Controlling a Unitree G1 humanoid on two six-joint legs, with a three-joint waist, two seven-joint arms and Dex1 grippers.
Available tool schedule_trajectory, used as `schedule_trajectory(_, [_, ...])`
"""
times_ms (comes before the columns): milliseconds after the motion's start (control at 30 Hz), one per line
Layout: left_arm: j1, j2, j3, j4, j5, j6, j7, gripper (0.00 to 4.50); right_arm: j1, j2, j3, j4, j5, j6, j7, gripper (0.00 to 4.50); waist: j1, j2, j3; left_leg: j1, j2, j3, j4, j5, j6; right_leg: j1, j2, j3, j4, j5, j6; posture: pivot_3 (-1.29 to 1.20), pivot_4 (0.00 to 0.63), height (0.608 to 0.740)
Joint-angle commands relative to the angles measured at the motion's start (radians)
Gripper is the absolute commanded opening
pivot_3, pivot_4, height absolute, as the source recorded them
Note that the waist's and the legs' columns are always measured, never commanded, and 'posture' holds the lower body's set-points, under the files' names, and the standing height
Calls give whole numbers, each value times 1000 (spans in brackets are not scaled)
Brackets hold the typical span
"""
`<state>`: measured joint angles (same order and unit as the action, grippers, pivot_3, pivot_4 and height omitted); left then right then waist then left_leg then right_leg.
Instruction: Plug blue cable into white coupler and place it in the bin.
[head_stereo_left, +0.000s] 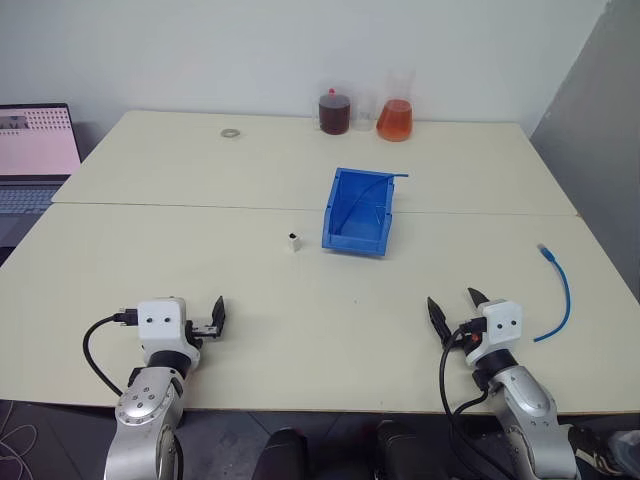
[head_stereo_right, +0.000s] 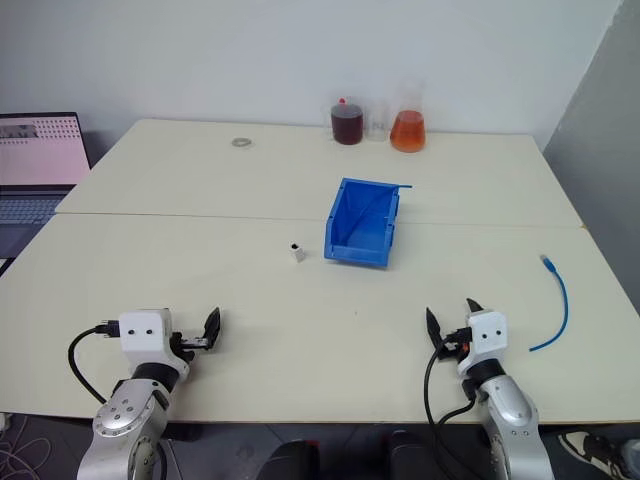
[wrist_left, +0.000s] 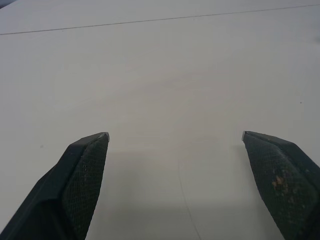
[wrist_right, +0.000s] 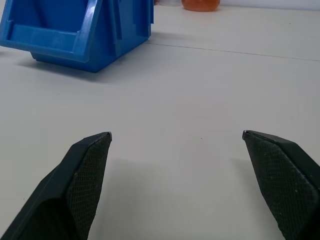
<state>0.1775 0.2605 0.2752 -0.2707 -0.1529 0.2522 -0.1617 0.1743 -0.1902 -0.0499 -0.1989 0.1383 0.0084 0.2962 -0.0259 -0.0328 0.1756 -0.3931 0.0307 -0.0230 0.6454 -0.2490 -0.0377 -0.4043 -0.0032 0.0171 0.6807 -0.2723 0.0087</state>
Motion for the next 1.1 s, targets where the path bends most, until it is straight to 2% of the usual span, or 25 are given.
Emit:
schedule_trajectory(33, [1, 3, 12, -18, -6, -41, -8, 4500, -11, -7, -10, -17, 2, -29, 1, 4466, 0, 0, 0, 0, 0, 0, 0, 0, 0, 0, 0, 0, 0, 0, 0, 0, 150, 740])
schedule_trajectory(267, [8, 10, 1, -24, 2, -9, -6, 4500, -7, -5, -5, -21, 0, -29, 2, 4466, 0, 0, 0, 0, 0, 0, 0, 0, 0, 0, 0, 0, 0, 0, 0, 0, 150, 740])
schedule_trajectory(700, [30, 1, 3, -45, -9, -113, -35, 4500, -13, -6, -3, -18, 2, -23, 10, 4466, 0, 0, 0, 0, 0, 0, 0, 0, 0, 0, 0, 0, 0, 0, 0, 0, 150, 740])
schedule_trajectory(967, [45, -4, -5, -92, -30, -89, -49, 4500, -14, -11, -2, -20, 2, -22, 15, 4466, 0, 0, 0, 0, 0, 0, 0, 0, 0, 0, 0, 0, 0, 0, 0, 0, 150, 740])
schedule_trajectory(1100, [65, 4, 7, -132, -159, -51, -137, 4500, -15, -13, -2, -22, -1, -21, 13, 4466, 0, 0, 0, 0, 0, 0, 0, 0, 0, 0, 0, 0, 0, 0, 0, 0, 150, 740])
